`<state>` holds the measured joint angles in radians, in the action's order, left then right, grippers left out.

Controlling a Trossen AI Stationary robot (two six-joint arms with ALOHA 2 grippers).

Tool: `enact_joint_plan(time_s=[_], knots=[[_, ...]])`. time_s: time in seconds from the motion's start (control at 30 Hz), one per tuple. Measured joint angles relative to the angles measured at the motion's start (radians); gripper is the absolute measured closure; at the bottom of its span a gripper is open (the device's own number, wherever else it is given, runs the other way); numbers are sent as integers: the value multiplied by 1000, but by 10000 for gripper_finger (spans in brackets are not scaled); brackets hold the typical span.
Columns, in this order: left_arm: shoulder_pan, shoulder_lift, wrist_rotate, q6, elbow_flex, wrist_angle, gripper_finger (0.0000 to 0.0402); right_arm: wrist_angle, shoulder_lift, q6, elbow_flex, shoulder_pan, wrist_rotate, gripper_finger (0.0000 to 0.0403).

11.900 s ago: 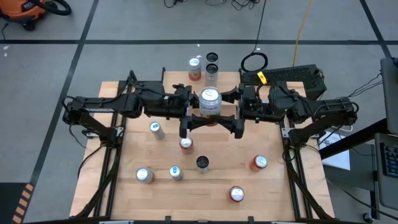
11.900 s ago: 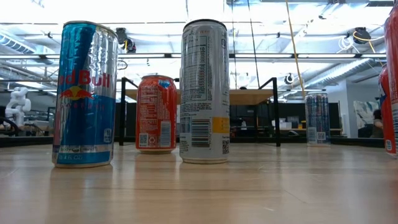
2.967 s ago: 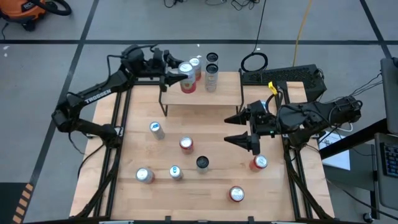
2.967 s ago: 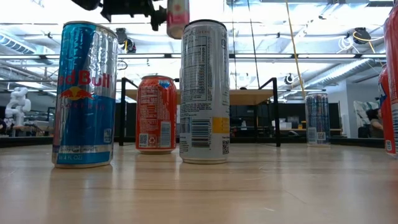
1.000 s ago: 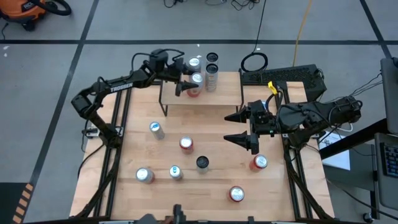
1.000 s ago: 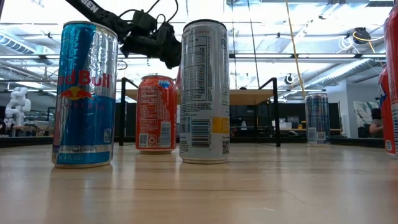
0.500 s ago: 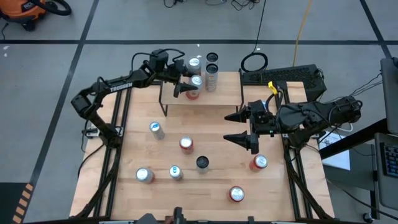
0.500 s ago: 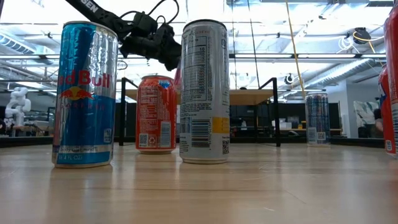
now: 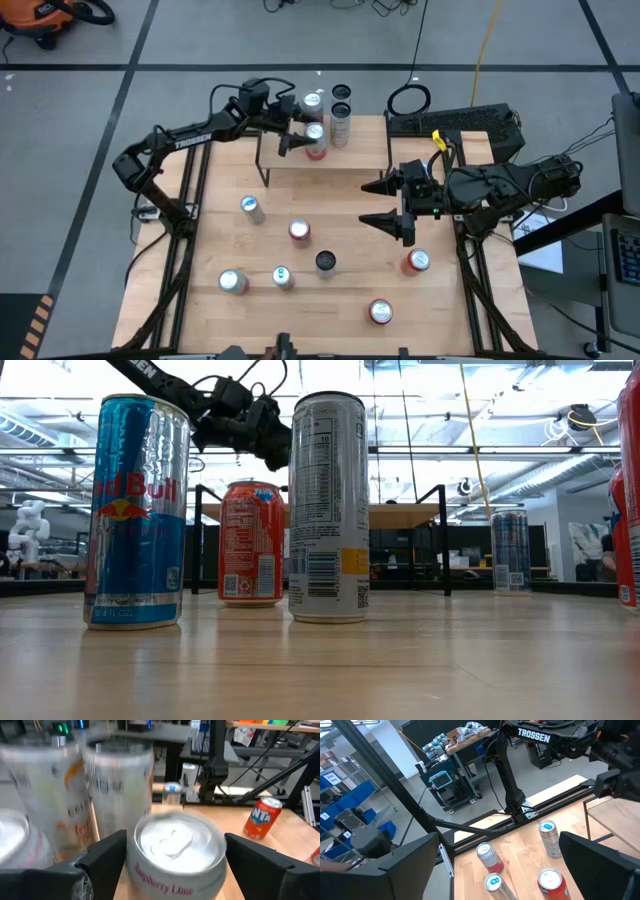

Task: Place canned beverage on shelf
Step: Put the right pink-white soda can aligned with the other pink-white on the shelf

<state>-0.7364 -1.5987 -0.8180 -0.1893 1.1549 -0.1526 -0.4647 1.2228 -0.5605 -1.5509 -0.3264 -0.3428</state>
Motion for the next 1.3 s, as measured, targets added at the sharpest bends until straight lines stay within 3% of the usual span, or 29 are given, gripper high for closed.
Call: enact_joint_plan(time_s=[0.27,0.43,0.63,0.83,1.03,1.3], knots=[[-7,91,33,35,1,10,77,0,0,3,0,0,-1,10],[1,206,71,138,11,142,77,0,0,-1,0,1,-1,10],[115,338,149,176,11,441,77,-3,0,-7,0,0,-31,10],[251,342,180,386,10,537,84,-5,1,-44,0,13,-77,10],[363,299,436,284,10,518,93,-11,1,-29,0,32,-76,10],[422,202,606,235,10,455,179,-34,1,-30,0,39,-76,10]])
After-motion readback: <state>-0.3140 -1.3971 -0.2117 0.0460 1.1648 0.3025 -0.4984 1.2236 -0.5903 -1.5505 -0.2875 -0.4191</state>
